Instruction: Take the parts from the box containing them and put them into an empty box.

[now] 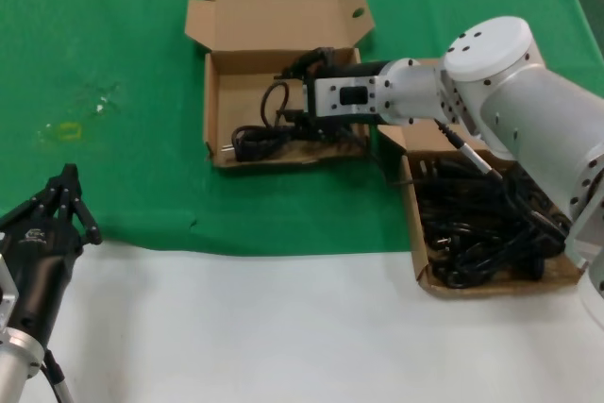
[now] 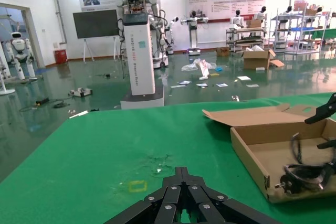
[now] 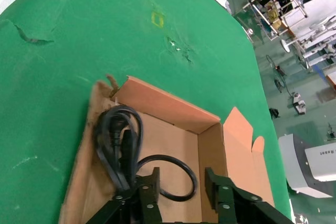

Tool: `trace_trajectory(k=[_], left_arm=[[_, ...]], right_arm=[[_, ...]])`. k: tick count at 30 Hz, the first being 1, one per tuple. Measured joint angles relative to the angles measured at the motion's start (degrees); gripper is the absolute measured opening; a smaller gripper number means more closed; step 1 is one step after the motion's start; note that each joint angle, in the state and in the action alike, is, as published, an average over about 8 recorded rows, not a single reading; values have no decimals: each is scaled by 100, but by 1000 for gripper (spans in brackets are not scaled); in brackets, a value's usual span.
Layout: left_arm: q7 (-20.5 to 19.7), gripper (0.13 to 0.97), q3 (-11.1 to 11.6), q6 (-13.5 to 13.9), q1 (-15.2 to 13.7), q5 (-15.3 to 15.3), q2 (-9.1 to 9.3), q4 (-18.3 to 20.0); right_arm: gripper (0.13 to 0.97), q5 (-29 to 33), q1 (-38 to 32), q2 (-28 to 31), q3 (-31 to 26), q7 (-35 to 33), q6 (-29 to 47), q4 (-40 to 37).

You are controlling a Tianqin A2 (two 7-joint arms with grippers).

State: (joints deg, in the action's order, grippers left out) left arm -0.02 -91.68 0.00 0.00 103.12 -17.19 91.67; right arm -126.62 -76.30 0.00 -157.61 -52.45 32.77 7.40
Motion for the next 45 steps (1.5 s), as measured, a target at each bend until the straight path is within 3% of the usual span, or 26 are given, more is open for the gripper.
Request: trace_trajectory(k=[5, 13, 17, 25, 29, 34, 37, 41, 45], left_arm=[[0, 144, 0, 0, 0, 0, 0, 0], [0, 144, 0, 0, 0, 0, 0, 0], [0, 145, 0, 0, 0, 0, 0, 0], [0, 178, 0, 0, 0, 0, 0, 0], [0, 197, 0, 0, 0, 0, 0, 0], [0, 275, 0, 0, 0, 0, 0, 0], [0, 322, 0, 0, 0, 0, 0, 0], [0, 322, 0, 0, 0, 1, 0, 0], [0, 420, 0, 0, 0, 1, 0, 0]], right_arm=[[345, -69, 10, 0, -5, -34, -4, 7], [515, -110, 8, 0, -5, -50, -3, 7], [515, -110, 8, 0, -5, -50, -3, 7], [727, -96, 52, 10, 33, -22, -22, 54], [783, -39, 229, 50, 186, 99, -97, 249], [877, 89, 626, 140, 530, 377, -268, 688], [877, 180, 913, 204, 775, 574, -389, 1000], [906, 308, 1309, 294, 1118, 849, -559, 1438], [944, 439, 1715, 384, 1470, 1131, -734, 1887]])
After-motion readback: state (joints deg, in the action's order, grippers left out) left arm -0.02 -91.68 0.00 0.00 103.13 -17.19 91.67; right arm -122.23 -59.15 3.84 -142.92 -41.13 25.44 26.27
